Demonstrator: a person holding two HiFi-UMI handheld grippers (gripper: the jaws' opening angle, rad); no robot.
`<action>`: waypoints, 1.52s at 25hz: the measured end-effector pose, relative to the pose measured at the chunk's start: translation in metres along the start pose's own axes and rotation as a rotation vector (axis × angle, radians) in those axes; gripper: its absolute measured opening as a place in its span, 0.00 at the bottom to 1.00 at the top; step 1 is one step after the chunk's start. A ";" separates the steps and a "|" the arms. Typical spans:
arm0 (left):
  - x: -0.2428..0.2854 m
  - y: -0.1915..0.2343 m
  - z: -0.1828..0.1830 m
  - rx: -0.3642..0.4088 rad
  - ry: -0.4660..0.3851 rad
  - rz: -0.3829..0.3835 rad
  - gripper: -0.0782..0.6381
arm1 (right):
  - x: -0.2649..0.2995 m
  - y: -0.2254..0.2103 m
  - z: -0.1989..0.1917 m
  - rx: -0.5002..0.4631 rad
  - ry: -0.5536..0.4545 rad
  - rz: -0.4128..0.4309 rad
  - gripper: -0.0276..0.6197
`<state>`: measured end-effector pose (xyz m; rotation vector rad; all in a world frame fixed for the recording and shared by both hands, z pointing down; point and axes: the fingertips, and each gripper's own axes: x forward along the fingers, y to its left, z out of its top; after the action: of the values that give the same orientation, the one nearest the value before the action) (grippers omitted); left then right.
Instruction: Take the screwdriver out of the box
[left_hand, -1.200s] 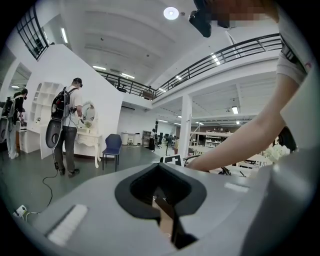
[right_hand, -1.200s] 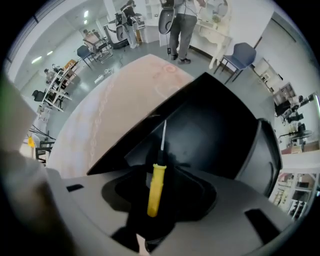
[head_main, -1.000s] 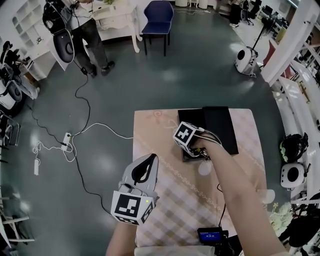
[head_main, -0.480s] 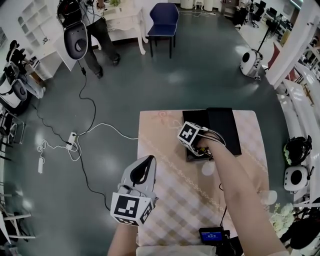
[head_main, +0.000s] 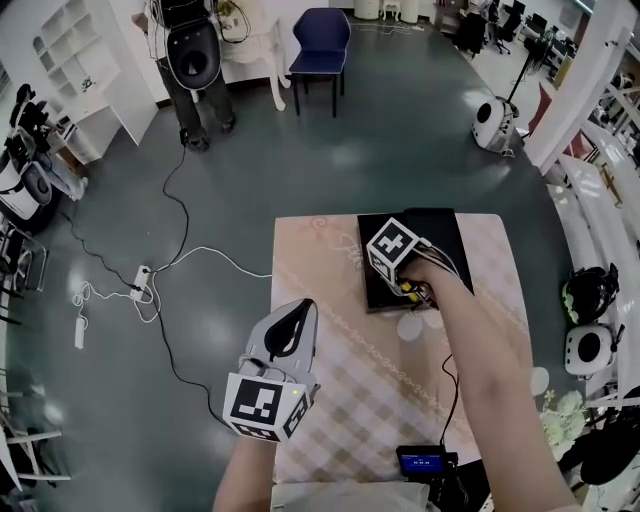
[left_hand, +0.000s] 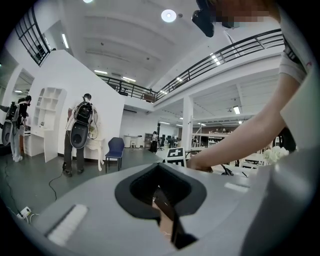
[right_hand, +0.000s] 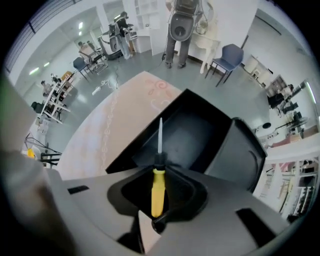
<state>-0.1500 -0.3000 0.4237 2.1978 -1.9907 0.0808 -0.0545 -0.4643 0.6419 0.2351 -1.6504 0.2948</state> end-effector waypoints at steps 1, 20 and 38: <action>-0.001 -0.002 0.002 0.001 -0.004 -0.004 0.12 | -0.007 0.001 0.002 0.009 -0.019 0.003 0.17; -0.048 -0.031 0.053 0.035 -0.121 -0.076 0.12 | -0.125 0.053 -0.001 0.054 -0.314 -0.061 0.17; -0.093 -0.055 0.095 0.059 -0.226 -0.160 0.12 | -0.247 0.134 -0.049 0.118 -0.708 -0.269 0.17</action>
<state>-0.1128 -0.2191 0.3102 2.4941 -1.9328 -0.1369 -0.0275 -0.3267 0.3932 0.7054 -2.2663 0.1029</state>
